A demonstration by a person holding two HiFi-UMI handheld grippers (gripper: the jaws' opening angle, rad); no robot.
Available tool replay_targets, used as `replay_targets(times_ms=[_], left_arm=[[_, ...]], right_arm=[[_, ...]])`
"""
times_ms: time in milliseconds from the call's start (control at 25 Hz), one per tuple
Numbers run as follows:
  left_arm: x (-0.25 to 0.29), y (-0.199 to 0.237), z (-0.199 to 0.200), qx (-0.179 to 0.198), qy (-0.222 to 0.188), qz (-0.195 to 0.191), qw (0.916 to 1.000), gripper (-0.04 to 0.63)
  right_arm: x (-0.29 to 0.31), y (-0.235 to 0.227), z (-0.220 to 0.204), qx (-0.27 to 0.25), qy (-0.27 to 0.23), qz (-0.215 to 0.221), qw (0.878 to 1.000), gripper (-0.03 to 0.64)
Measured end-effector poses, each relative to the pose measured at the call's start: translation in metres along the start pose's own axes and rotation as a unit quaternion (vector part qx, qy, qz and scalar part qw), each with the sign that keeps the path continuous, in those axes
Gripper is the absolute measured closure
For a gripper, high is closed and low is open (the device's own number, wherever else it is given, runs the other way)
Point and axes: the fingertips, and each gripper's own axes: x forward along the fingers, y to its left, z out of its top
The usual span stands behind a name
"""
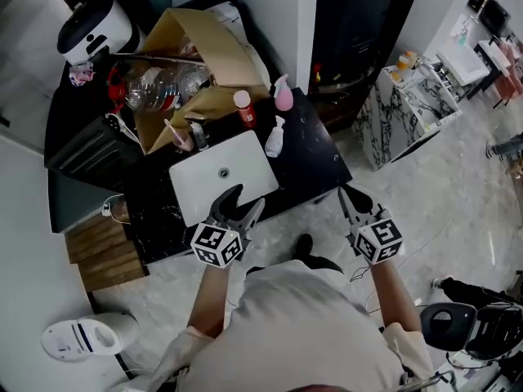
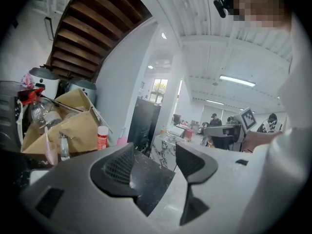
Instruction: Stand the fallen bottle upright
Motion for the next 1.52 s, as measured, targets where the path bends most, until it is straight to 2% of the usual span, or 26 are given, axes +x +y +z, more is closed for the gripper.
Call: replay_targets(times_ms=[520, 920, 1120, 1520], left_arm=[[0.071, 0.001, 0.002, -0.004, 0.016, 0.05, 0.9986, 0.325], [0.09, 0.014, 0.003, -0.009, 0.028, 0.059, 0.9978, 0.324], [0.097, 0.027, -0.001, -0.008, 0.038, 0.047, 0.9981, 0.324], [0.124, 0.07, -0.007, 0.02, 0.085, 0.002, 0.9962, 0.322]], right_arm=[[0.045, -0.082, -0.001, 0.002, 0.011, 0.053, 0.999, 0.584], [0.07, -0.097, -0.005, 0.006, 0.023, 0.063, 0.998, 0.584], [0.084, -0.093, -0.012, 0.008, 0.029, 0.05, 0.998, 0.584], [0.095, -0.087, -0.01, 0.024, 0.037, -0.012, 0.999, 0.584]])
